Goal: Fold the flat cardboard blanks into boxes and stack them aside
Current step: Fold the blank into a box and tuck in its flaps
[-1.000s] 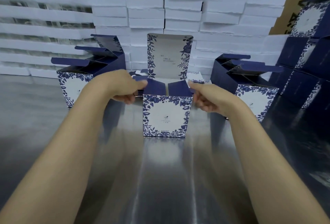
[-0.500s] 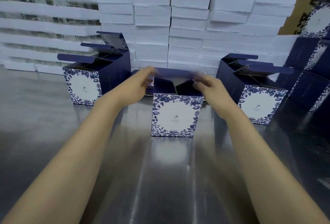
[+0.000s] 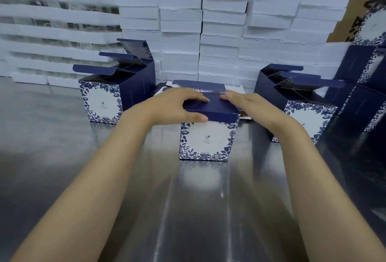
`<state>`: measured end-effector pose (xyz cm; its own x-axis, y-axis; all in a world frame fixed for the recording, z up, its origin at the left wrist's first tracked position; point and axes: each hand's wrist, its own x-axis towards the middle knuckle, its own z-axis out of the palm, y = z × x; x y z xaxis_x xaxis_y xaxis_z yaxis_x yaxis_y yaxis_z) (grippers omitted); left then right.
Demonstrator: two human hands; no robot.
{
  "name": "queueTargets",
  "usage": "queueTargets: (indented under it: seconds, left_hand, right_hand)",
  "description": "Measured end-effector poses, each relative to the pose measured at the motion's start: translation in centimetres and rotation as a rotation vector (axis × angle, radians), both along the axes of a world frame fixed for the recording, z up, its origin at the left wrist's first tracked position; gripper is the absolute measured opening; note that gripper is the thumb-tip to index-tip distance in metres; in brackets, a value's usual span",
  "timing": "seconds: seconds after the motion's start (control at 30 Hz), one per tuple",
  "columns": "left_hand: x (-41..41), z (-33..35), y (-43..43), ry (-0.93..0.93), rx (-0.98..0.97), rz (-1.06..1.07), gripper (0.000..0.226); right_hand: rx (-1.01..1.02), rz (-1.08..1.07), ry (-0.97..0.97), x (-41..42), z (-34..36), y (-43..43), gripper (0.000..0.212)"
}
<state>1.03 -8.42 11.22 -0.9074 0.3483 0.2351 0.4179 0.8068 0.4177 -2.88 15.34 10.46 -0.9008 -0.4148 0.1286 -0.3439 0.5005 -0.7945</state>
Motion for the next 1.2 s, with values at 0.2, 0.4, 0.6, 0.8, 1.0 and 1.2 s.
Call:
queueTargets:
  seconds: [0.2,0.4,0.6,0.8,1.0,1.2]
  left_hand:
    - [0.7,0.9,0.4,0.177,0.024,-0.012,0.025]
    - [1.1,1.9,1.3,0.407,-0.059,0.120,0.024]
    - [1.0,1.3,2.0,0.453,0.001,0.257,0.025]
    - [1.0,1.4,1.9,0.453,0.039,0.254,0.032]
    - [1.0,1.2,2.4,0.470,0.006,0.247,0.034]
    - [0.9,1.4,2.0,0.431,0.148,0.217,0.026]
  right_hand:
    - [-0.084,0.102,0.121,1.0,0.5,-0.4,0.016]
    - [-0.191,0.003,0.325,1.5,1.2,-1.3,0.017]
    - [-0.212,-0.119,0.625,1.8,0.6,-3.2,0.012]
    - [-0.087,-0.022,0.715,1.9,1.7,-4.1,0.013]
    - [-0.142,-0.113,0.698,1.7,0.7,-4.8,0.013]
    - [-0.347,-0.012,0.490,1.4,1.4,-2.9,0.018]
